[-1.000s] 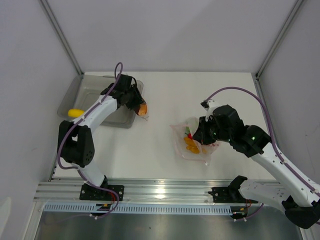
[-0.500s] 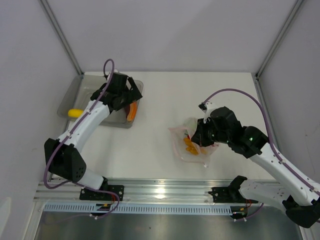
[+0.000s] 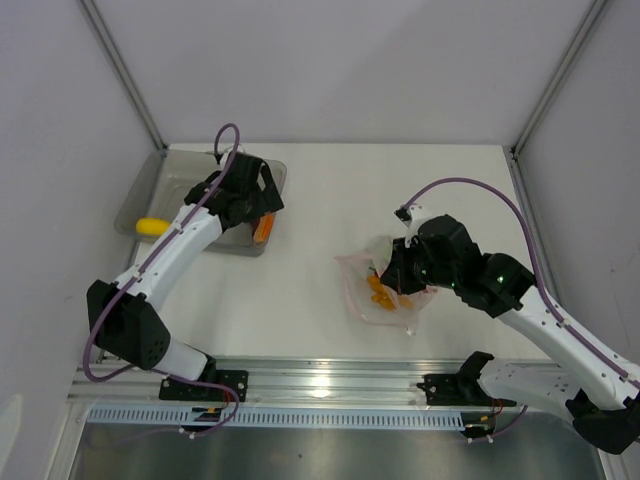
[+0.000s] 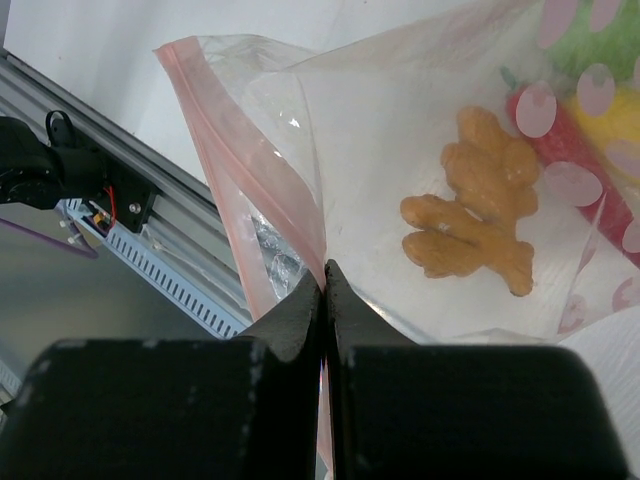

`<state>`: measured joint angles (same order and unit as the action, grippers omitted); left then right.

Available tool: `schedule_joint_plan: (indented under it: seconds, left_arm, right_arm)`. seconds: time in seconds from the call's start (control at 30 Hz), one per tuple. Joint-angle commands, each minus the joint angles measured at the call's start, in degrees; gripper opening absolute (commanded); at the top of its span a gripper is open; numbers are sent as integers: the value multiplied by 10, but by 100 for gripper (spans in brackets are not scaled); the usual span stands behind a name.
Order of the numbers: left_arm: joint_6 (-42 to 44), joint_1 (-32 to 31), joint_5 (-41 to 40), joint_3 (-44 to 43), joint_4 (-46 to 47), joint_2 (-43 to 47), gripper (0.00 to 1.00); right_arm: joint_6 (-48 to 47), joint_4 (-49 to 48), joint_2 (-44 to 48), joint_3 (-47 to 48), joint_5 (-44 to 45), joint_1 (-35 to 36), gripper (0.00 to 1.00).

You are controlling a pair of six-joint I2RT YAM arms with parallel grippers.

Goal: Place the food in the zip-top bag and seal the zipper
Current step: Pick up the fake food from the bin.

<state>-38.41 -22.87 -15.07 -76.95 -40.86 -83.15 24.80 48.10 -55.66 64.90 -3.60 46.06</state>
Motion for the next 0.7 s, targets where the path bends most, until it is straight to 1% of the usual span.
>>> schedule_joint_plan:
  seconds: [0.0, 0.13, 0.37, 0.53, 0.57, 0.67]
  left_arm:
    - [39, -2, -44, -23, -47, -22, 92]
    - [53, -6, -42, -22, -50, -38, 86]
    - [64, -9, -34, -40, -40, -82, 81]
    - [68, -9, -21, -57, -36, -121, 72]
    - [69, -9, -18, -61, -36, -126, 67]
    - [69, -9, -8, -65, -32, -142, 64]
  right_arm:
    - [7, -12, 6, 1, 11, 3, 0]
    - [7, -18, 6, -4, 9, 5, 0]
    - [4, -14, 8, -3, 12, 4, 0]
    - [3, -11, 12, -4, 16, 5, 0]
    - [2, -10, 11, -3, 16, 4, 0]
    - [0, -10, 11, -3, 17, 4, 0]
